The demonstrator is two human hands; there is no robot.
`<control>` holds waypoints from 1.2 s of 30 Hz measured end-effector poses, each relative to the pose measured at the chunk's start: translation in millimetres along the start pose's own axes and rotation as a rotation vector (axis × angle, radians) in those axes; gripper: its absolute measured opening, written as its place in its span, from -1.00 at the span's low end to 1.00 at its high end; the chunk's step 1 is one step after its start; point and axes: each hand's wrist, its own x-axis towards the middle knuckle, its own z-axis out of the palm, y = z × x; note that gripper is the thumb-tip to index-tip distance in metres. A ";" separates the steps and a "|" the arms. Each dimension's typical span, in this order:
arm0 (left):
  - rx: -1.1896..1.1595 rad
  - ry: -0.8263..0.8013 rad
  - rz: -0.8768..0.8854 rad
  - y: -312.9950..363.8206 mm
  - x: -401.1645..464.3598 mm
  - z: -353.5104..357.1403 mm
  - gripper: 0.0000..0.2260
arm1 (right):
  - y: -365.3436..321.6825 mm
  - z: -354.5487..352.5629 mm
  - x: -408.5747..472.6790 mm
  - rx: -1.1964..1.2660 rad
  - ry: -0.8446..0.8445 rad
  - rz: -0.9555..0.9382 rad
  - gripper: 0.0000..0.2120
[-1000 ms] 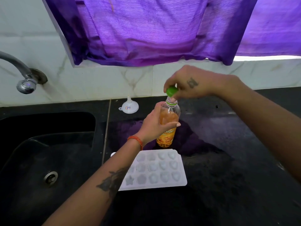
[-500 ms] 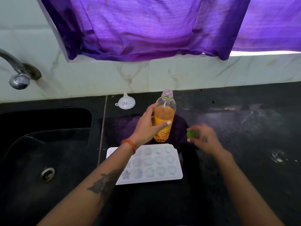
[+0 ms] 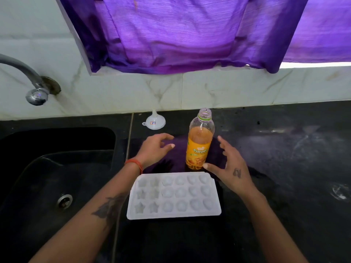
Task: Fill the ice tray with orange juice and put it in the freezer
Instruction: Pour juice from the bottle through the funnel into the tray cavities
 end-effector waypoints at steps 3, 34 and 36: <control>0.360 0.097 0.061 -14.6 23.1 -14.4 -0.66 | -24.5 15.4 7.9 0.255 0.113 0.052 0.01; -0.094 -0.052 -0.090 -30.9 84.9 -78.1 -0.76 | -20.7 66.6 39.8 0.299 0.337 0.020 -0.15; -0.426 -0.033 -0.112 -34.7 49.6 -72.5 -0.71 | -19.9 63.9 41.4 0.287 0.343 -0.001 -0.18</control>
